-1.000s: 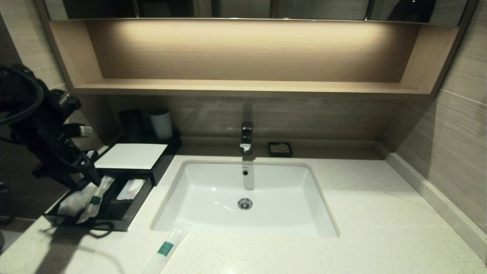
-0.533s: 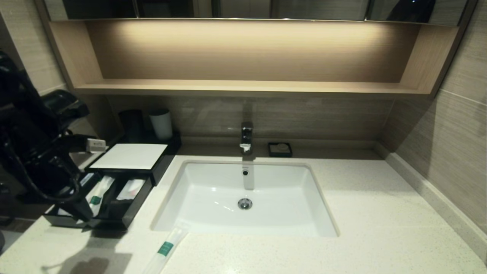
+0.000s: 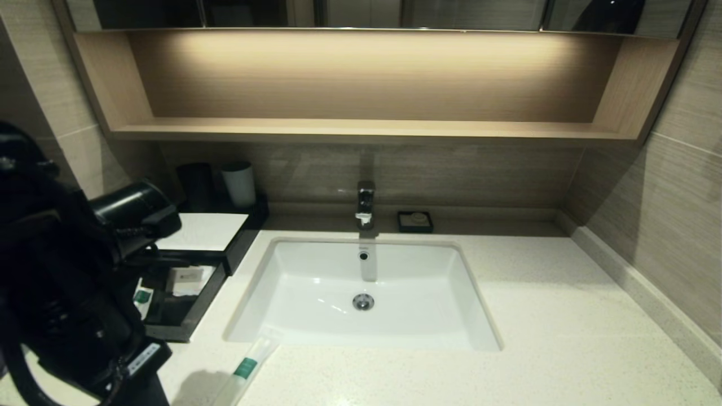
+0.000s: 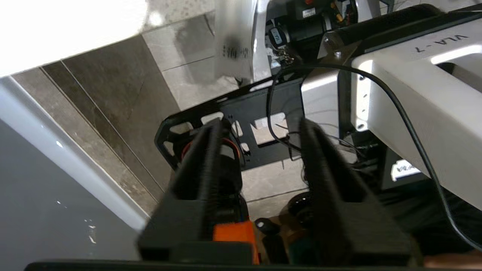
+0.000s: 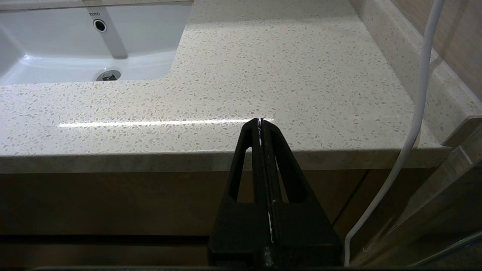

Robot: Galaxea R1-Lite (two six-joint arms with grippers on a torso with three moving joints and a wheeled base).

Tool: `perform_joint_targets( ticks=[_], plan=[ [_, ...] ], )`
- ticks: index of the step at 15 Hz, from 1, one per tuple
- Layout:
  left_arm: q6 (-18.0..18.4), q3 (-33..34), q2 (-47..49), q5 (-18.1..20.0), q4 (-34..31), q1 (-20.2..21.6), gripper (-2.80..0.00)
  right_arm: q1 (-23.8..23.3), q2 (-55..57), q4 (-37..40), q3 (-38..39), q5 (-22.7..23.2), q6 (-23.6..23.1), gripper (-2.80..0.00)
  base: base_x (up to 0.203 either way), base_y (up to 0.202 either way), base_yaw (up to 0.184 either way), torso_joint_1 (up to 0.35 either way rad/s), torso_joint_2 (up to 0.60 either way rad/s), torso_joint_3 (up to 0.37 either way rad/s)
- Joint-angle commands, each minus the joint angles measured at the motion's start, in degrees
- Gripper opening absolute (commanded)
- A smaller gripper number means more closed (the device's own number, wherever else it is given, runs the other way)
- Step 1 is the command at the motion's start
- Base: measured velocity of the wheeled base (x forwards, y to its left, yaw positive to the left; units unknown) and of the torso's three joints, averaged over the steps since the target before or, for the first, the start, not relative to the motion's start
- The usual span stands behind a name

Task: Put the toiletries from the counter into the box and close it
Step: Pick up the bathroom toiletry

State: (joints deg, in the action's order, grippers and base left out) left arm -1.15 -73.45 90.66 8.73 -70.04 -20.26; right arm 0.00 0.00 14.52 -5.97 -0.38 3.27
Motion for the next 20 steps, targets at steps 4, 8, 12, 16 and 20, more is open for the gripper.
perform_joint_targets(
  ticks=[4,8,12,16,20],
  plan=[
    [0.4,10.3,3.5,-2.4,10.1,-0.7,0.00,0.0,0.1,0.1,0.0,0.0,0.0,-2.80,0.000,0.000,0.000,0.000,0.00,0.000],
    [0.4,14.1,5.6,-2.7,15.4,-0.7,0.00,0.0,0.1,0.1,0.0,0.0,0.0,-2.80,0.000,0.000,0.000,0.000,0.00,0.000],
    [0.3,16.7,6.5,-2.3,18.7,-0.7,0.00,0.0,0.1,0.1,0.0,0.0,0.0,-2.80,0.000,0.000,0.000,0.000,0.00,0.000],
    [0.4,18.6,8.1,-2.3,22.5,-0.8,0.00,0.0,0.1,0.1,0.0,-0.1,0.0,-2.80,0.000,0.000,0.000,0.000,0.00,0.000],
    [0.4,18.7,10.5,-2.0,23.2,-0.8,0.00,0.0,0.1,0.1,0.0,0.0,0.0,-2.80,0.000,0.000,0.000,0.000,0.00,0.000]
  ],
)
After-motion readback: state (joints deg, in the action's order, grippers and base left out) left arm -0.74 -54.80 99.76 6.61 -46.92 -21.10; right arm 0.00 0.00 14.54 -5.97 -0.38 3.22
